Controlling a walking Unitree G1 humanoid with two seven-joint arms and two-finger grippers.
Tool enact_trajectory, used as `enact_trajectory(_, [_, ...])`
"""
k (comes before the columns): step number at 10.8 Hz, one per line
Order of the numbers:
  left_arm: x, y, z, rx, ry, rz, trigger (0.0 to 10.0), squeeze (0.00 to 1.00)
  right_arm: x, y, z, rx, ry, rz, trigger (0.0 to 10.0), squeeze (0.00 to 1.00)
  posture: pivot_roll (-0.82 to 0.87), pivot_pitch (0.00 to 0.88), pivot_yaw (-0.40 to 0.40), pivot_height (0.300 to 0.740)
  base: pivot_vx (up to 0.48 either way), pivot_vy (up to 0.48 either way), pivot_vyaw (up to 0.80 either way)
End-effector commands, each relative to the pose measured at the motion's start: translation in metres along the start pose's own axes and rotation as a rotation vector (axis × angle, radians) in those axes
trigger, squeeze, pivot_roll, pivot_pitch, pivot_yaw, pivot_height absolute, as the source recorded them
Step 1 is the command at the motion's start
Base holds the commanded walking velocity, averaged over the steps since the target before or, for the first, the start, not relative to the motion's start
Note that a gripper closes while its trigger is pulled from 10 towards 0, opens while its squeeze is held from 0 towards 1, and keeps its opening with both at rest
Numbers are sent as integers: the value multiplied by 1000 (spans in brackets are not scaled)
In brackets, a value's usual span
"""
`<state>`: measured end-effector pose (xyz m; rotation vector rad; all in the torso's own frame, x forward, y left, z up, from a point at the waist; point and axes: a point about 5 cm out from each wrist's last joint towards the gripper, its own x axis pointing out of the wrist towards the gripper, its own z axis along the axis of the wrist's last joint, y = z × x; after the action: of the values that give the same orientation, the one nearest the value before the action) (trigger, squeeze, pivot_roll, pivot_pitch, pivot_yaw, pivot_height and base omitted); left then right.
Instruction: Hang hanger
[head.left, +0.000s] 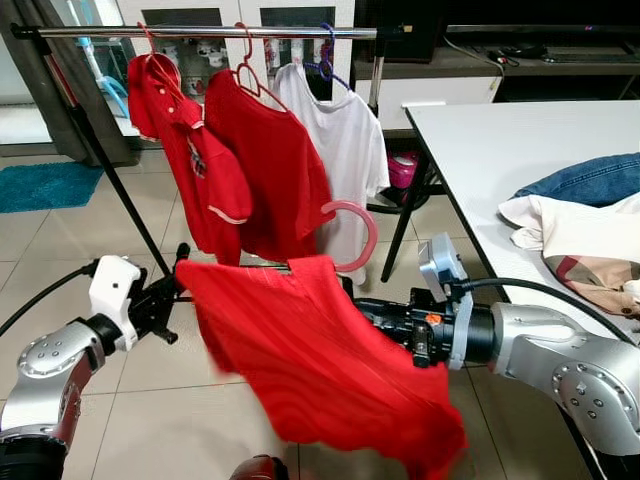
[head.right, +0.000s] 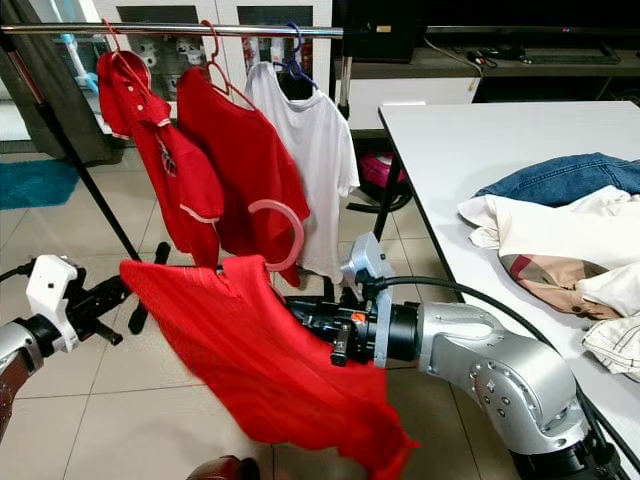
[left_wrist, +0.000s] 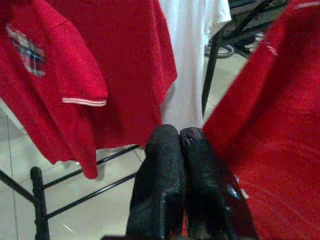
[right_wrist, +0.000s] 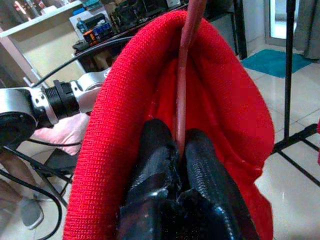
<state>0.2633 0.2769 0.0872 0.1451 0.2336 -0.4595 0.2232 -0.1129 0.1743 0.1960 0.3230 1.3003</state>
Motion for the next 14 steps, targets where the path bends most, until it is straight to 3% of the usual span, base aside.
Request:
enact_trajectory(1, [-2, 4, -4, 14, 21, 42, 0, 0, 1, 1, 3, -33, -4, 2, 10000, 0, -64, 40, 43, 740, 0, 0, 0])
enact_trajectory(2, [-2, 11, -7, 26, 42, 123, 0, 0, 2, -5, 1, -52, 5, -58, 10000, 0, -64, 41, 43, 740, 0, 0, 0])
enact_trajectory(5, [-11, 22, -32, -66, 152, 332, 0, 0, 5, -19, 3, -65, -41, -188, 10000, 0, -65, 45, 47, 740, 0, 0, 0])
enact_trajectory(8, [-11, 13, -34, -79, 99, 310, 0, 0, 5, -19, 7, -58, -83, -172, 10000, 0, -58, 49, 41, 740, 0, 0, 0])
enact_trajectory(9, [-14, 9, -25, -107, -5, 215, 10000, 0, 3, -18, 8, -59, -89, -138, 10000, 0, -57, 48, 41, 740, 0, 0, 0])
enact_trajectory(10, [-21, 6, -18, -75, -41, 112, 10000, 1000, -2, -16, 9, -69, -83, -96, 10000, 0, -58, 48, 41, 740, 0, 0, 0])
enact_trajectory(12, [-41, 20, -5, -26, -9, -19, 10000, 1000, -15, -16, 15, -78, -94, -22, 10000, 0, -62, 48, 51, 740, 0, 0, 0])
enact_trajectory(14, [-53, 18, 0, -45, 49, -165, 10000, 1000, -19, -15, 19, -95, -81, 54, 10000, 0, -59, 49, 54, 740, 0, 0, 0])
